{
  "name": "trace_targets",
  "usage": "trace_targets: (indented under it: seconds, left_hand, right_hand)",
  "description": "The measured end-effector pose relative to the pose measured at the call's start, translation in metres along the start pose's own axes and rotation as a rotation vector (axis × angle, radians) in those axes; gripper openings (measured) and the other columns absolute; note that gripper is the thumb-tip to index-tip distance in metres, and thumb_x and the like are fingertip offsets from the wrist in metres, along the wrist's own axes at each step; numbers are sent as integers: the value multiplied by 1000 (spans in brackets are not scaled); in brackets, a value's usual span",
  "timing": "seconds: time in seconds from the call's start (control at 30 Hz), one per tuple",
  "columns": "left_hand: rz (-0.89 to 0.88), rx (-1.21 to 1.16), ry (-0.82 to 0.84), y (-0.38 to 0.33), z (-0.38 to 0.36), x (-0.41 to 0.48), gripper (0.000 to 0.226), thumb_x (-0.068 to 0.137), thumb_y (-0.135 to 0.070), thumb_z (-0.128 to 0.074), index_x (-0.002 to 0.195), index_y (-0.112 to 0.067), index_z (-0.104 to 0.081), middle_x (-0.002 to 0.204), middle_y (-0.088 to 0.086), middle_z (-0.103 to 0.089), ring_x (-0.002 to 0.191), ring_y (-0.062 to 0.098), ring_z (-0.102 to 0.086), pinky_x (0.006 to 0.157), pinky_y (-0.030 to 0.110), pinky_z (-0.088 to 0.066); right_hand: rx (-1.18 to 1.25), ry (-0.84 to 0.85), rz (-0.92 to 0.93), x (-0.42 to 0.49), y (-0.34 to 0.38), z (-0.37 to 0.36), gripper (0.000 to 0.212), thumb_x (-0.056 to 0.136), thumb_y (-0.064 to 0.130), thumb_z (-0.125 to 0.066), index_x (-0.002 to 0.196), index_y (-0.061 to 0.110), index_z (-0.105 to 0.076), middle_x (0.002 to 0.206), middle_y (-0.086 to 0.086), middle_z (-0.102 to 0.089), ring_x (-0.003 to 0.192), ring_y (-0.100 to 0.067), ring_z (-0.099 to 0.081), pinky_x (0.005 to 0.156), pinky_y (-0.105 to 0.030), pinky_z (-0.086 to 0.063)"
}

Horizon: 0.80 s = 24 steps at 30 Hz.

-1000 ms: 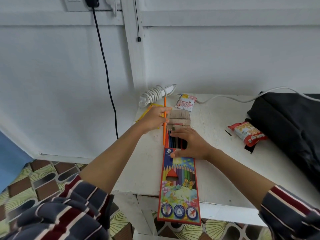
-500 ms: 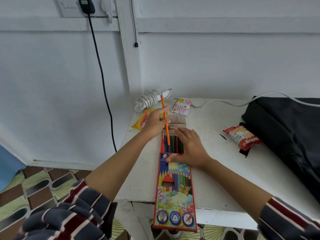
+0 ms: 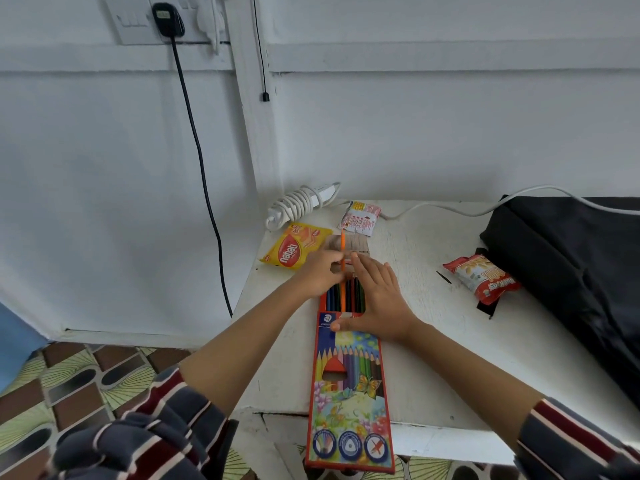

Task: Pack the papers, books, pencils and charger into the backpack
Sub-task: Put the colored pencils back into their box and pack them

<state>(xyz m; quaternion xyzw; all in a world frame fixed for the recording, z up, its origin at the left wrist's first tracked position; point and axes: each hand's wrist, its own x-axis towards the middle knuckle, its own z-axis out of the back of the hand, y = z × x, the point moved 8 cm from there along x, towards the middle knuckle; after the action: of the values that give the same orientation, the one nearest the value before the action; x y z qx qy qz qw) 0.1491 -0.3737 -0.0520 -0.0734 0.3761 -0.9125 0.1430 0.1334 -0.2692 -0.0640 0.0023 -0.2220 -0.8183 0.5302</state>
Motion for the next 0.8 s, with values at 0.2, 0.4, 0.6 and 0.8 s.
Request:
trace_targets:
  seconds: [0.2, 0.4, 0.6, 0.8]
  left_hand:
    - [-109, 75, 18, -2, -4, -9, 37, 94, -14, -53, 130, -6, -54, 143, 8, -42, 129, 20, -42, 102, 18, -33]
    - [-47, 72, -218, 5, 26, -18, 35, 95, -1, -42, 126, -7, -57, 139, 11, -47, 132, 21, -39, 103, 19, -27]
    - [-13, 81, -152, 5, 20, -20, 39, 92, -2, -47, 129, -12, -55, 132, 8, -56, 115, 18, -54, 89, 20, -40]
    - [0, 119, -136, 2, 18, -18, 35, 93, -8, -50, 128, -12, -56, 132, 9, -54, 118, 21, -53, 91, 25, -43]
  right_hand:
    - [-19, 112, 11, 2, -3, -11, 135, 41, 101, -11, 148, 21, 9, 157, 7, 10, 136, -2, 21, 111, -39, 21]
    - [-39, 141, 55, 2, 2, -10, 127, 46, 99, -10, 148, 23, -19, 156, 8, -13, 141, -2, 4, 110, -41, 20]
    - [-7, -94, 131, 2, 7, 4, 104, 60, 92, -29, 126, 17, -57, 133, 0, -53, 126, -17, -45, 112, -46, -25]
    - [41, 52, 80, 3, 5, -4, 114, 54, 95, -23, 133, 17, -51, 143, 2, -44, 137, -12, -33, 115, -36, -5]
